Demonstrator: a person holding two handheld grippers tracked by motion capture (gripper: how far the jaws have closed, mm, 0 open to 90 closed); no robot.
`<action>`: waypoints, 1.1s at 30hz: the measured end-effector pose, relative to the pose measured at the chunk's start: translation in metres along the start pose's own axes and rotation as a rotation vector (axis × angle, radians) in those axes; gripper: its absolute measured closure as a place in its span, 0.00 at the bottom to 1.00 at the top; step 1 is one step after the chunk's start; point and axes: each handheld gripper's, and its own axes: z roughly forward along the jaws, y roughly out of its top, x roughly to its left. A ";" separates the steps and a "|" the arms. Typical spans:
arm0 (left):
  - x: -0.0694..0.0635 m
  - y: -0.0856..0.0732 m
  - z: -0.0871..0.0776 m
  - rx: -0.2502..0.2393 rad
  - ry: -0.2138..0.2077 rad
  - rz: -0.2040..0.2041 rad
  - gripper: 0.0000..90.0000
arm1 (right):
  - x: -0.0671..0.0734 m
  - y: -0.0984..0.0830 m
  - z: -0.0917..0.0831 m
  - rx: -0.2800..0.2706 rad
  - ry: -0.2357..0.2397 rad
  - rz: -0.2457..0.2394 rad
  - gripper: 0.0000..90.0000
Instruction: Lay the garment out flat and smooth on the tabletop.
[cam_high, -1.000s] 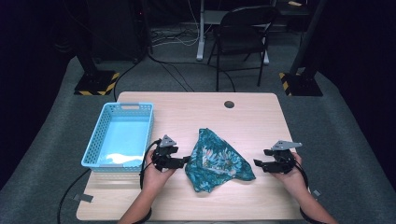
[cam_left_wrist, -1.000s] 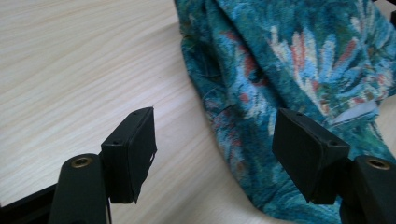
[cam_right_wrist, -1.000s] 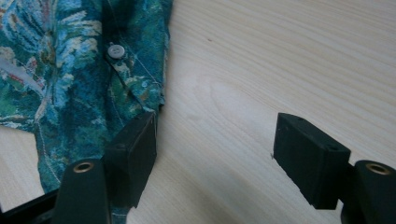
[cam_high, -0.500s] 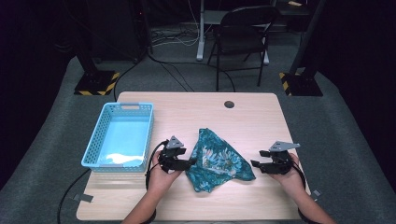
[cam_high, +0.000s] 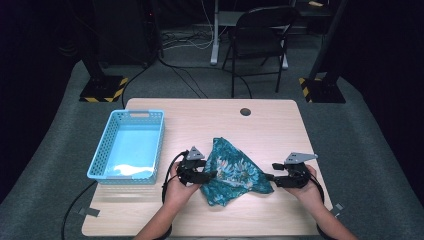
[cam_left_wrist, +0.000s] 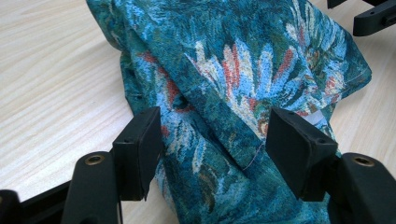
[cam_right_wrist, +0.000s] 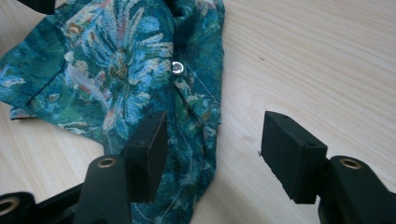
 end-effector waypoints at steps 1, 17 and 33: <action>-0.001 0.000 0.001 0.004 0.001 0.002 0.40 | 0.001 0.000 0.000 0.000 0.004 0.000 0.45; 0.004 -0.007 -0.001 0.015 0.012 0.002 0.41 | 0.016 0.001 0.015 0.057 0.134 -0.047 0.67; 0.009 -0.011 -0.015 -0.004 0.042 -0.016 0.37 | 0.018 0.017 -0.006 -0.024 0.251 -0.073 0.99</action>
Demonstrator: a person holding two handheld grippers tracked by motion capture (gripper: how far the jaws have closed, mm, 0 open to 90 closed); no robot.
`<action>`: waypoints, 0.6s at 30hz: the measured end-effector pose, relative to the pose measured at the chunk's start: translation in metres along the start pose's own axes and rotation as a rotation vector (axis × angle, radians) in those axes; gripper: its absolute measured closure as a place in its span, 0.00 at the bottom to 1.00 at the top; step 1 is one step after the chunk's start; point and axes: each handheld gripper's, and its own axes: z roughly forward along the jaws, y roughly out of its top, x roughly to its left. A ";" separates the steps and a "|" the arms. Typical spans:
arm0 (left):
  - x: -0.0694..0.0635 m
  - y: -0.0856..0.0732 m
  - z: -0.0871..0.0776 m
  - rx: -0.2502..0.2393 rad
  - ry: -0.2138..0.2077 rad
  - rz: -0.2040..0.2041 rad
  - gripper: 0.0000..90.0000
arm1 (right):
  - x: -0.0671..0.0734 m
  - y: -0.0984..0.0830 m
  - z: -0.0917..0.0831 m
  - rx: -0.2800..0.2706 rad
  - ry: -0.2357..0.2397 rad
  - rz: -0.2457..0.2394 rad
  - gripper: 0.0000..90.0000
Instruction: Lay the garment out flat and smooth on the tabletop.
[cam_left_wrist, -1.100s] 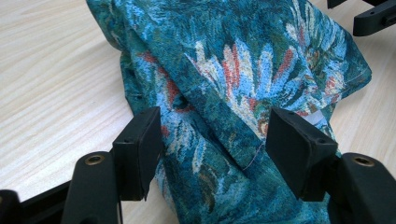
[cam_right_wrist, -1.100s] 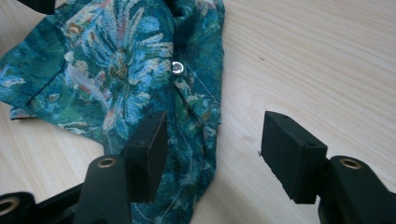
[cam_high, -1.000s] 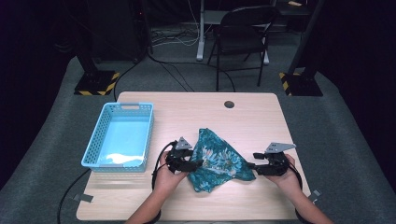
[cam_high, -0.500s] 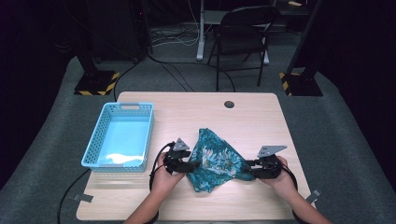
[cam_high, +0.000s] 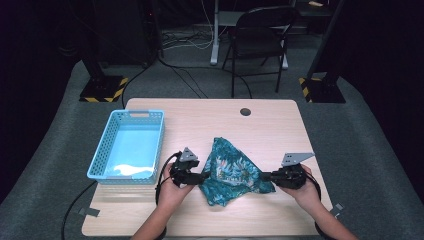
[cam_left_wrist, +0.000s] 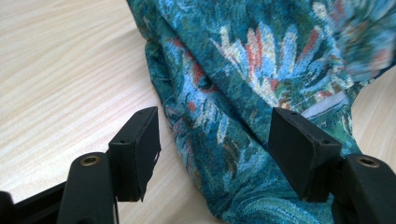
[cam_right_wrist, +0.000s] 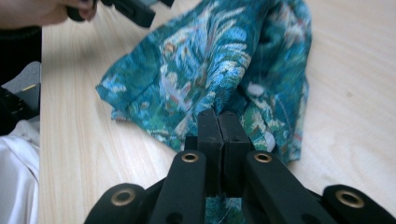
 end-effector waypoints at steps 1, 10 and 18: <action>0.001 -0.001 0.001 0.005 -0.001 -0.005 0.37 | 0.000 0.002 -0.003 -0.010 -0.001 -0.002 0.99; -0.002 -0.005 0.015 0.061 -0.043 -0.017 0.40 | -0.005 0.005 -0.015 -0.053 -0.024 0.009 0.99; -0.003 -0.006 0.018 0.094 -0.078 0.003 0.69 | -0.006 0.007 -0.024 -0.080 -0.033 0.005 0.99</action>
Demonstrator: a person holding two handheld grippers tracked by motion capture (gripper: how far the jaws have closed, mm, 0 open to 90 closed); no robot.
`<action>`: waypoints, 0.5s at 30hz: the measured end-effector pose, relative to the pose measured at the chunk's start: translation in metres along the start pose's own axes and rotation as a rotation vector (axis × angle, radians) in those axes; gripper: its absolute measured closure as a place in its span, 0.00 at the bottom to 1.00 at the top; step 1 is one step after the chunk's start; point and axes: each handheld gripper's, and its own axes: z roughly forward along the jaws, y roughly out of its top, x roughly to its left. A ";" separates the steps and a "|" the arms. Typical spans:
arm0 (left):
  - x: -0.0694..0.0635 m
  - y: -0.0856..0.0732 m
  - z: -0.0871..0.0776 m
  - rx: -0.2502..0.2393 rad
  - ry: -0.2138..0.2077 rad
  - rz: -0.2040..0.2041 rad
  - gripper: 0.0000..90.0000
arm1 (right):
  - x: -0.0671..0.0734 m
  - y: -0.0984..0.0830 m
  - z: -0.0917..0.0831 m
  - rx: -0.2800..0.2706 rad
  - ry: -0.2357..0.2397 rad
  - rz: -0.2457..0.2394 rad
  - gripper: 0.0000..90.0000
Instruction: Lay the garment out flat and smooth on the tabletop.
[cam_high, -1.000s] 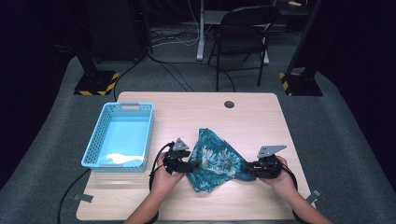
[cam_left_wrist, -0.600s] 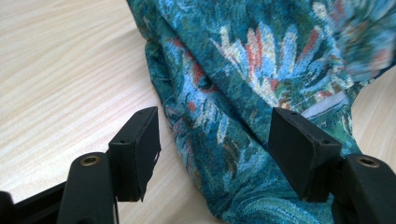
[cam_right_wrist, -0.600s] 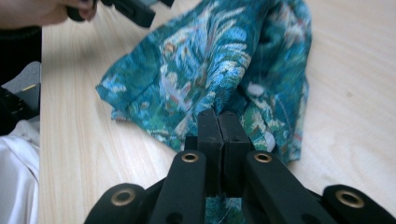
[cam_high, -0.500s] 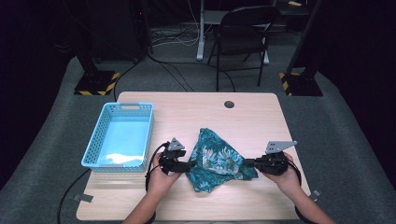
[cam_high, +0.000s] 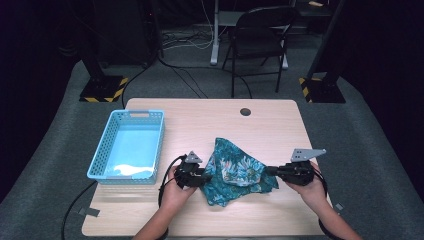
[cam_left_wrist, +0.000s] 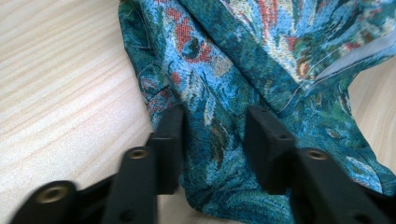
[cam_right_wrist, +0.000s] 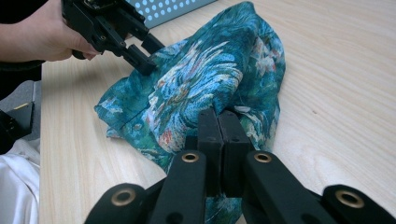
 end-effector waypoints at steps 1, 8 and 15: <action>0.000 0.000 -0.001 0.003 -0.002 0.005 0.73 | 0.000 0.001 -0.001 -0.005 -0.001 -0.001 0.99; 0.001 0.007 -0.021 -0.065 0.007 0.032 0.93 | 0.001 0.005 -0.013 -0.029 -0.007 -0.011 0.99; 0.006 0.012 -0.035 -0.117 0.023 0.037 0.99 | -0.003 0.011 -0.025 -0.070 -0.023 -0.002 1.00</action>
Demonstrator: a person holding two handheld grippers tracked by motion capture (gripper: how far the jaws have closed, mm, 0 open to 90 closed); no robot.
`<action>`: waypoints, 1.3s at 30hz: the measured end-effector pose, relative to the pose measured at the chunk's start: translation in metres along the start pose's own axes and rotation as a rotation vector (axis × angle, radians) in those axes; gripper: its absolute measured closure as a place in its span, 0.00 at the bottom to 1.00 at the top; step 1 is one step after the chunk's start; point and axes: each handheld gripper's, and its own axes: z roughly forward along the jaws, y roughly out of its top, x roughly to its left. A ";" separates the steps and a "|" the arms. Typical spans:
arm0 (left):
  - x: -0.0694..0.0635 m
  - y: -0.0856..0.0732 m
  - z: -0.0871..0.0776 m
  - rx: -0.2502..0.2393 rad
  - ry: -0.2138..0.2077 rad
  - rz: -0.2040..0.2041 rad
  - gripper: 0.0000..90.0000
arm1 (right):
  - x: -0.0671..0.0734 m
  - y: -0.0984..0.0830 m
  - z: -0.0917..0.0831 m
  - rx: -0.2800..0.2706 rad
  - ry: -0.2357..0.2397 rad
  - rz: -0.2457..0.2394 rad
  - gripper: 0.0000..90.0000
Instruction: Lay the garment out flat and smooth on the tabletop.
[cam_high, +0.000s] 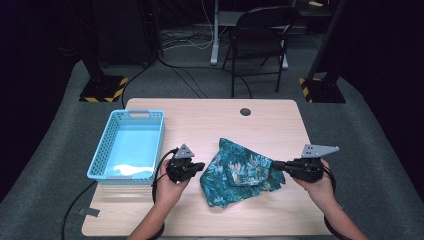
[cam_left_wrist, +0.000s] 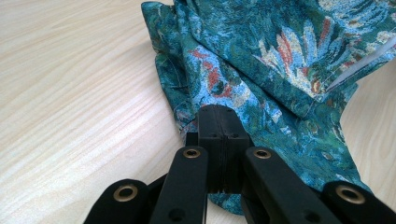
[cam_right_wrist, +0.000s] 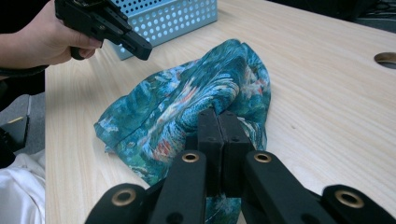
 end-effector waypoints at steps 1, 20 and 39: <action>0.000 -0.001 0.002 0.003 -0.006 -0.011 0.99 | 0.000 0.000 0.000 0.000 0.000 0.000 1.00; -0.008 -0.015 0.044 0.164 -0.058 -0.043 0.51 | -0.006 -0.002 -0.003 0.006 -0.026 -0.003 1.00; -0.014 0.023 -0.029 0.036 -0.004 0.088 0.97 | 0.003 0.018 -0.037 -0.035 -0.025 -0.046 1.00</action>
